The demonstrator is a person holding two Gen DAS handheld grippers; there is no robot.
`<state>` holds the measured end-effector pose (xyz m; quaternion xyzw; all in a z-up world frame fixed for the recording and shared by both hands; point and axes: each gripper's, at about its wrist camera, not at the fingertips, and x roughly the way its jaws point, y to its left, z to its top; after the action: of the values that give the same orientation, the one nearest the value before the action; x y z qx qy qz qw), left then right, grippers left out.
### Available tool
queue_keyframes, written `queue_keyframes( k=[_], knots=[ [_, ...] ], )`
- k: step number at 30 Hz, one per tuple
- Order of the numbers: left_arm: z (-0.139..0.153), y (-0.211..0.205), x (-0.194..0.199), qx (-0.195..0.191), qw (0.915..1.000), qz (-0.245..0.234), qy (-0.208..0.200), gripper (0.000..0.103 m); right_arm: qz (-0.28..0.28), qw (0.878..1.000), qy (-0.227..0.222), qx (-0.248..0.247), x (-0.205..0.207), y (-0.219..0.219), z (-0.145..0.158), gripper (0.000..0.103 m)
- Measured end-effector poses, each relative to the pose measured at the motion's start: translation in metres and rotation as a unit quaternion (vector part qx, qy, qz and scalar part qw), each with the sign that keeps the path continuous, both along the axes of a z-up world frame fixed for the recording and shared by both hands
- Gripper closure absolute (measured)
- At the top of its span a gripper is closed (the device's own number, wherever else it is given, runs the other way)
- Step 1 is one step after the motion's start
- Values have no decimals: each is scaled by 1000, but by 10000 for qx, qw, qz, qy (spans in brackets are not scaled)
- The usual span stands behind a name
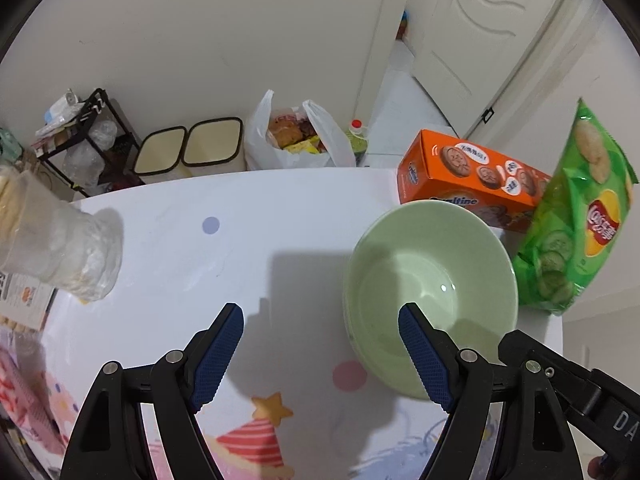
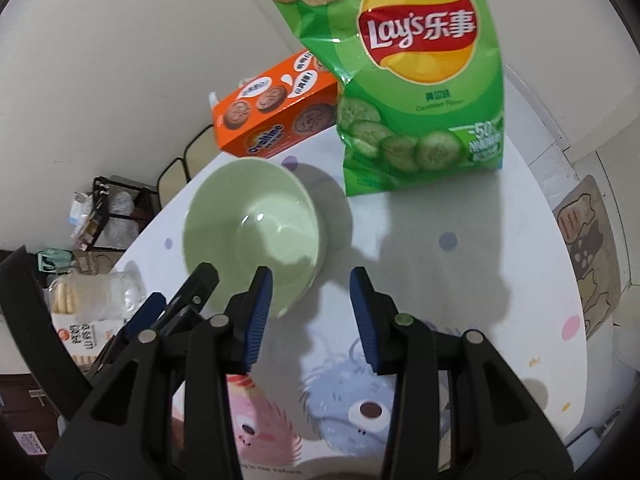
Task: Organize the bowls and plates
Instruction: 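Move both grippers to the next green bowl and close on its rim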
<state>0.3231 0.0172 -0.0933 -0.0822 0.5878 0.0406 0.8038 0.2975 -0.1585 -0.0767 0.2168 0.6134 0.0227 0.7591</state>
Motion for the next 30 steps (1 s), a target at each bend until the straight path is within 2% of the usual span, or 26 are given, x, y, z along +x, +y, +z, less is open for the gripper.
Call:
queue_keyframes(
  k=[21,24,26,29,30],
  knots=[
    [-30,-2,22,20,9996,-54,288,23,50,9994,350,-25,20,4,-33,61],
    [-31,-4,22,43,9995,-62,304,30,34,9993,380,-27,21,5,-36,65],
    [-33,-4,23,43,9994,-52,341,36,42,9991,424,-2,21,4,-38,77],
    [-33,-5,25,-9,9994,-72,332,46,79,9991,420,-3,22,5,-39,79],
    [-31,-6,26,-16,9994,-89,328,54,94,9991,412,8,22,5,-38,81]
  ],
)
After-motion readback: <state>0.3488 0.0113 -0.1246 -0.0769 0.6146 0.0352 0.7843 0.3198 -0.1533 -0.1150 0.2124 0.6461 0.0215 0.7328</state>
